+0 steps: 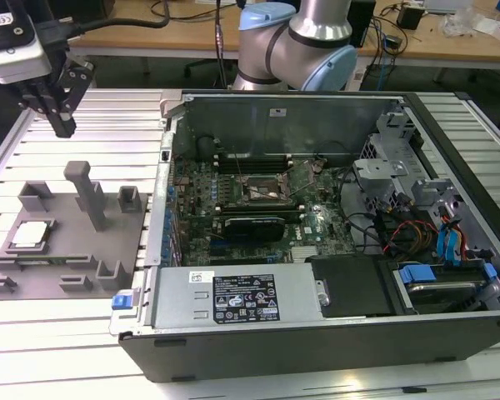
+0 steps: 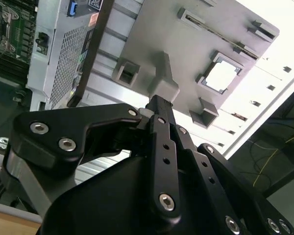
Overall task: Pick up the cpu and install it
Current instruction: 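Reach for the cpu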
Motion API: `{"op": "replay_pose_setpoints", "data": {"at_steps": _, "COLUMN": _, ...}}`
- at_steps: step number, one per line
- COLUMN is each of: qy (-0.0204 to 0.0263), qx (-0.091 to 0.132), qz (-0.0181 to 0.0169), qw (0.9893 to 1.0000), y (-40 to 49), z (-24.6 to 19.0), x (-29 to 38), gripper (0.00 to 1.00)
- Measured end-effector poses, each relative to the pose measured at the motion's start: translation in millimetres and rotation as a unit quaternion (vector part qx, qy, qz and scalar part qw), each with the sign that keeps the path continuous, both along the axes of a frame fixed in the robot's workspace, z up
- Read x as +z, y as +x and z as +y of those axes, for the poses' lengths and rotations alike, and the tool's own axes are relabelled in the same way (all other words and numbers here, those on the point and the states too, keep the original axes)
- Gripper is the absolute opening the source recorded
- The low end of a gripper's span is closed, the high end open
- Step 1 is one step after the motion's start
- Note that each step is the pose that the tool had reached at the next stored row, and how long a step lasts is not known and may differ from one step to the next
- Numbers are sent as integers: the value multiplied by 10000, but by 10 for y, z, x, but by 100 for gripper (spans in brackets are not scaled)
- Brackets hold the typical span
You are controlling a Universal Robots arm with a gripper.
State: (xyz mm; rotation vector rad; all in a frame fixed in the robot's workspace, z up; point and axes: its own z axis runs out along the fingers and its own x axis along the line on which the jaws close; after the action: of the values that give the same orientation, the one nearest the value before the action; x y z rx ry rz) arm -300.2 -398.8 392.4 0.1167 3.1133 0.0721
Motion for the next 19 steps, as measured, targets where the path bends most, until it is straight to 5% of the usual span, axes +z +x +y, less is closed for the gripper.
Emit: {"op": "replay_pose_setpoints", "data": {"at_steps": 19, "qy": 1, "qx": 0, "qz": 0, "qw": 10000, "y": -478, "z": -19, "x": -138, "gripper": 11}}
